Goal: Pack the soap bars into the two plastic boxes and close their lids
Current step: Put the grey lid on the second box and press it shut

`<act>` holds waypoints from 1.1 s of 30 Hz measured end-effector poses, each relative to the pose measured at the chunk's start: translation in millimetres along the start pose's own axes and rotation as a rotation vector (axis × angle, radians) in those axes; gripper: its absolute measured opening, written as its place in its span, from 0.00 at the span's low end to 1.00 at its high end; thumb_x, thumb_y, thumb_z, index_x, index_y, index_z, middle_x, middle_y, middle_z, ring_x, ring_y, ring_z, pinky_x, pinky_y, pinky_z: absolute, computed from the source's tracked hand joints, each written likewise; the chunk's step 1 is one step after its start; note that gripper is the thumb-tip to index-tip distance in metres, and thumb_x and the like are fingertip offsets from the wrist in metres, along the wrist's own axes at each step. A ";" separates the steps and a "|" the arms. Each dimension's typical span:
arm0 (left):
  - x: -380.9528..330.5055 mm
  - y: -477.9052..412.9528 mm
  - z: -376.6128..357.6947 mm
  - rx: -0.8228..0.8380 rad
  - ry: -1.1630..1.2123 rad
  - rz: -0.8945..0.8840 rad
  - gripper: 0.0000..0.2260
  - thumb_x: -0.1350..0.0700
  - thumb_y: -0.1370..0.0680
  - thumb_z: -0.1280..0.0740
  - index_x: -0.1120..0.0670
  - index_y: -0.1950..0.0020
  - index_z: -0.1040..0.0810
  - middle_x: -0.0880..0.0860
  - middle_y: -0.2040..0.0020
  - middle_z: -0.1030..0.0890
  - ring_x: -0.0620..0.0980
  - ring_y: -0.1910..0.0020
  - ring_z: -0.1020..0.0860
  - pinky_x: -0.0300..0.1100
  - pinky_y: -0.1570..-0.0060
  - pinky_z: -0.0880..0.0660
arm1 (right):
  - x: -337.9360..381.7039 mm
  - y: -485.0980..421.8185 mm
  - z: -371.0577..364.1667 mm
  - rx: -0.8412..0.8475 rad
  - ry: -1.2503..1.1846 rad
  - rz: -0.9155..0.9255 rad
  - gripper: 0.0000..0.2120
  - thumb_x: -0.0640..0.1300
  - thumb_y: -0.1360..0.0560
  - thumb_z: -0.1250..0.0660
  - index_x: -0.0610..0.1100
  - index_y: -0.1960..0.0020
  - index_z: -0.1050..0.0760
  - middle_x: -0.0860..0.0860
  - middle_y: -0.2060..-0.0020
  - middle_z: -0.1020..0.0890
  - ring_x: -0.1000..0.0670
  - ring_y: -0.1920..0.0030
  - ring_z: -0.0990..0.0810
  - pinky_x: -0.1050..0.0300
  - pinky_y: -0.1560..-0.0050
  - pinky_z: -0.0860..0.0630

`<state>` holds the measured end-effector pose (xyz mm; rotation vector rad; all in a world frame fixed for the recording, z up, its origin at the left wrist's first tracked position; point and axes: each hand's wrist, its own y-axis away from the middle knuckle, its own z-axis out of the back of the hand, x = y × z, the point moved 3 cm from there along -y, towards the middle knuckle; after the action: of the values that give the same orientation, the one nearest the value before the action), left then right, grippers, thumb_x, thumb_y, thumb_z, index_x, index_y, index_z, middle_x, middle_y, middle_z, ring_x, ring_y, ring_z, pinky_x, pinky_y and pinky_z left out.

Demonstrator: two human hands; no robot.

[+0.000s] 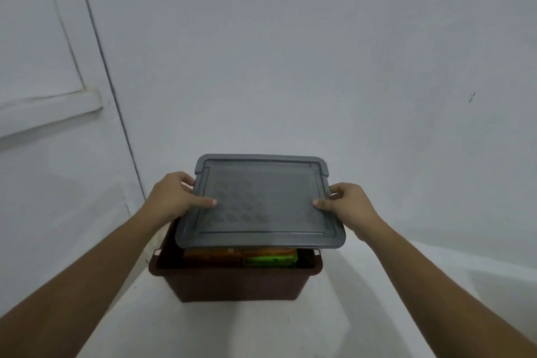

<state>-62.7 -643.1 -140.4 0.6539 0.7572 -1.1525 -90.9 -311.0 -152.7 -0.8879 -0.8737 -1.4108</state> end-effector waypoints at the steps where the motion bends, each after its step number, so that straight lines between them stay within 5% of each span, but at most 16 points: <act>1: 7.2 2.7 4.3 -0.006 -0.074 0.020 0.30 0.48 0.42 0.18 0.55 0.47 0.26 0.53 0.53 0.20 0.53 0.54 0.22 0.46 0.59 0.24 | 1.1 0.3 -9.1 0.022 0.037 -0.008 0.15 0.44 0.34 0.22 0.40 0.52 0.23 0.47 0.58 0.18 0.50 0.59 0.18 0.56 0.61 0.22; 5: 25.3 11.8 16.0 -0.006 -0.246 0.077 0.32 0.46 0.44 0.17 0.56 0.49 0.27 0.53 0.53 0.23 0.53 0.53 0.24 0.45 0.58 0.27 | 4.5 4.0 -38.9 0.101 0.191 -0.074 0.24 0.49 0.39 0.19 0.35 0.52 0.21 0.43 0.57 0.16 0.44 0.57 0.17 0.45 0.53 0.19; 9: 26.8 16.7 14.5 0.045 -0.356 0.081 0.28 0.45 0.41 0.19 0.57 0.51 0.26 0.51 0.58 0.25 0.51 0.55 0.26 0.43 0.59 0.28 | 1.0 9.6 -48.0 0.114 0.314 -0.104 0.26 0.50 0.40 0.19 0.34 0.51 0.21 0.45 0.61 0.18 0.47 0.62 0.21 0.56 0.66 0.26; 14: 32.9 14.6 11.5 0.040 -0.413 0.085 0.28 0.42 0.42 0.19 0.56 0.53 0.26 0.52 0.58 0.23 0.48 0.61 0.25 0.41 0.68 0.31 | -4.0 11.2 -53.7 0.089 0.461 -0.096 0.29 0.54 0.38 0.21 0.35 0.48 0.21 0.42 0.54 0.17 0.44 0.54 0.18 0.48 0.53 0.22; 24: 39.2 17.4 6.7 0.044 -0.490 0.067 0.27 0.41 0.39 0.21 0.56 0.51 0.25 0.53 0.54 0.22 0.50 0.58 0.25 0.40 0.62 0.31 | -12.1 11.9 -60.3 0.107 0.585 -0.058 0.25 0.58 0.34 0.25 0.39 0.49 0.22 0.44 0.54 0.18 0.47 0.57 0.20 0.56 0.59 0.24; 27: 45.6 15.9 6.0 0.020 -0.497 0.042 0.26 0.40 0.39 0.22 0.57 0.51 0.21 0.53 0.55 0.20 0.48 0.61 0.25 0.39 0.67 0.33 | -16.0 14.4 -60.6 0.092 0.671 -0.053 0.24 0.62 0.33 0.28 0.45 0.48 0.24 0.45 0.50 0.24 0.47 0.50 0.25 0.53 0.51 0.24; 33: 56.7 15.7 4.4 -0.005 -0.429 0.106 0.37 0.39 0.41 0.21 0.55 0.40 0.26 0.54 0.46 0.31 0.51 0.53 0.27 0.49 0.48 0.25 | -15.0 25.4 -62.5 0.109 0.803 -0.045 0.24 0.64 0.28 0.35 0.47 0.42 0.29 0.44 0.44 0.32 0.43 0.43 0.30 0.50 0.45 0.28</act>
<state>-34.4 -673.4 -182.4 0.4151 0.3561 -1.1414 -66.5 -361.7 -192.9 -0.1665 -0.3462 -1.5590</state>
